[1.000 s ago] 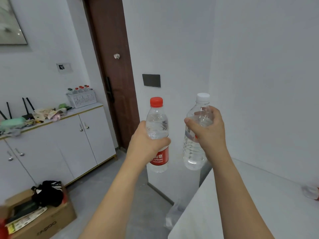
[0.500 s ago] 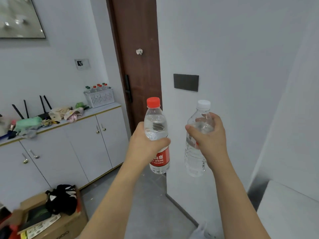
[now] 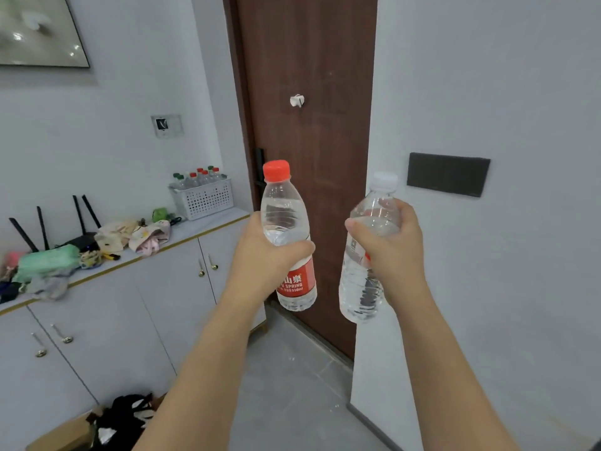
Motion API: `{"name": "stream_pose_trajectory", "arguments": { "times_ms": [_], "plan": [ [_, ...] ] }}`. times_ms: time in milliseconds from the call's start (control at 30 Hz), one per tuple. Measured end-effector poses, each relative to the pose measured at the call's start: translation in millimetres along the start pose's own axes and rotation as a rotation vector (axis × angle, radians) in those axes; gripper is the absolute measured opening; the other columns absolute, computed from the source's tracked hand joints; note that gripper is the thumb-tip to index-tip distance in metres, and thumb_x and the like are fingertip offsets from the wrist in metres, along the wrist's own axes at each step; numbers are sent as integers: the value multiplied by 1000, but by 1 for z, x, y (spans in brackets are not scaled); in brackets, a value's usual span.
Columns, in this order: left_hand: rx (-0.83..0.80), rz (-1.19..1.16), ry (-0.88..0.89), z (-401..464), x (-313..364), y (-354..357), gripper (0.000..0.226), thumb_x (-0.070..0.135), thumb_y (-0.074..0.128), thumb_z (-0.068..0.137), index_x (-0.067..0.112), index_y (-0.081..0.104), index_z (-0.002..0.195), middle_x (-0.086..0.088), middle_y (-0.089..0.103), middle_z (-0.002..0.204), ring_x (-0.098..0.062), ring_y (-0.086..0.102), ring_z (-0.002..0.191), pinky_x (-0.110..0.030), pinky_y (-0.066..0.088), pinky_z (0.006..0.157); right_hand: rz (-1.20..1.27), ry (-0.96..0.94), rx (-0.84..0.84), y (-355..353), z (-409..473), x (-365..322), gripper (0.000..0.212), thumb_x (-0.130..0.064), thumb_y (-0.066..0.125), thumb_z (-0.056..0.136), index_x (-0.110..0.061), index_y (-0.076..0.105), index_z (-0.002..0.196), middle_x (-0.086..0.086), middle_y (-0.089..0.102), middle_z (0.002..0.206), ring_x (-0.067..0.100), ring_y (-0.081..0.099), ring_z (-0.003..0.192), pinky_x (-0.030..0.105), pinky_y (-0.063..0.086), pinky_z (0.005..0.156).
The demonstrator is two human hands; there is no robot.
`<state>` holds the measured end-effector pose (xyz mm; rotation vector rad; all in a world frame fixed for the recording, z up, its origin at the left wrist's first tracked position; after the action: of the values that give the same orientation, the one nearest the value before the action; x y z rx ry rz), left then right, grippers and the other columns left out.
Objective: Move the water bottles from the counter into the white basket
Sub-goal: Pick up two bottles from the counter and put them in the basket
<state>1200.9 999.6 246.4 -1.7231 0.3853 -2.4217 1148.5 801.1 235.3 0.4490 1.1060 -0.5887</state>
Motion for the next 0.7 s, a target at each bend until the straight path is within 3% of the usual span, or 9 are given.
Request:
{"name": "stream_pose_trajectory", "arguments": {
  "times_ms": [200, 333, 467, 600, 700],
  "plan": [
    [7, -40, -40, 76, -60, -16, 57, 40, 84, 59, 46, 53, 106, 18, 69, 97, -8, 69, 88, -28, 54, 67, -6, -2, -36, 80, 47, 34, 58, -51, 79, 61, -56, 46, 109, -27, 57, 107, 0, 61, 95, 21, 48, 72],
    [123, -104, -20, 143, -87, -28, 58, 38, 85, 64, 40, 54, 112, 18, 67, 100, -10, 67, 91, -28, 54, 69, 9, -28, -73, 141, 97, 59, 64, -49, 79, 65, -45, 47, 120, -23, 56, 110, 5, 60, 99, 25, 52, 77],
    [186, -74, 27, 222, -98, -49, 62, 41, 83, 61, 40, 53, 115, 15, 68, 105, -13, 68, 94, -36, 57, 78, 76, -43, -116, 204, 158, 71, 67, -44, 80, 68, -40, 47, 125, -17, 57, 115, 7, 60, 101, 27, 52, 81],
    [260, -38, 92, 293, -120, -75, 55, 45, 82, 57, 53, 52, 101, 25, 69, 95, -2, 69, 87, -28, 55, 70, 182, -25, -135, 272, 212, 88, 64, -35, 83, 69, -37, 50, 123, -15, 60, 110, 7, 63, 97, 28, 54, 80],
    [349, -104, 70, 327, -149, -90, 58, 44, 81, 57, 51, 52, 107, 33, 65, 98, 7, 66, 87, -27, 55, 70, 182, 3, -182, 317, 235, 106, 65, -32, 84, 71, -34, 49, 127, -14, 60, 111, 9, 62, 98, 32, 55, 85]
  ]
}}
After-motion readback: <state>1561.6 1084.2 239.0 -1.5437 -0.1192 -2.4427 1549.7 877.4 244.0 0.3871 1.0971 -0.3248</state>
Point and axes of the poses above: each hand's wrist, its own z-axis towards the middle knuckle, its own y-axis out of the palm, x = y × z, the point moved 3 cm from there along z, towards the middle knuckle
